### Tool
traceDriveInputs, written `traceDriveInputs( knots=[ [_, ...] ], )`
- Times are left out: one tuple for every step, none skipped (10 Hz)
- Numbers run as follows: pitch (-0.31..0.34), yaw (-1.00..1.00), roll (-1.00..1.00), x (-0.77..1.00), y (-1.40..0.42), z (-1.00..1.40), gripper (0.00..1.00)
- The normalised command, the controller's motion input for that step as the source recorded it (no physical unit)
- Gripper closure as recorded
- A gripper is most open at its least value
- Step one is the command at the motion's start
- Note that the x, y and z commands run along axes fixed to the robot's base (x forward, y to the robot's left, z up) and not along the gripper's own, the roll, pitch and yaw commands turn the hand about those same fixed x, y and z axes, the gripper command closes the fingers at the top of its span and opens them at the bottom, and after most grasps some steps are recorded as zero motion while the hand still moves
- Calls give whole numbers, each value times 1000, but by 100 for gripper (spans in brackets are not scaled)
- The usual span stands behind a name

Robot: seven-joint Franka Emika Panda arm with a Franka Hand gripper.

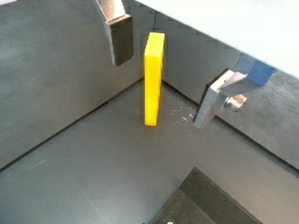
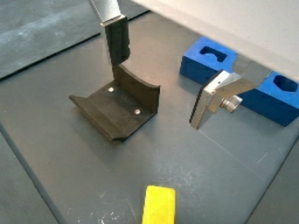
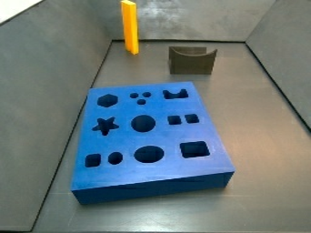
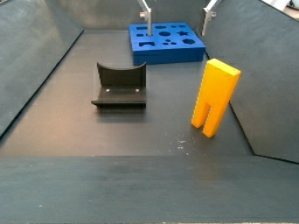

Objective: Pick up the double-square object. Move up. Move to above the board. Insert the double-square object.
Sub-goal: Pick up the double-square object.

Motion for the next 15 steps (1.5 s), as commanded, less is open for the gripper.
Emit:
traceDriveInputs(
  knots=[
    [0,0,0,-66,0,0,0],
    [0,-3,-4,-217,86,0,0],
    [-90,0,-51,-149,209,0,0],
    [-46,0,-44,-43,51,0,0],
    [-20,0,0,-71,0,0,0],
    [-89,263,-103,-71,6,0,0],
    [-117,774,-130,0,66,-26,0],
    [-186,820,-141,0,17,-94,0],
    [-244,700,-236,-49,183,-134,0],
    [-194,674,-164,-169,303,-251,0],
    [-203,517,-61,-406,334,-351,0],
    [-183,403,0,-471,314,-397,0],
    [-154,300,0,-431,266,-403,0],
    [-163,211,0,-406,229,-380,0],
    [-186,229,-21,-454,289,-337,0]
  ],
)
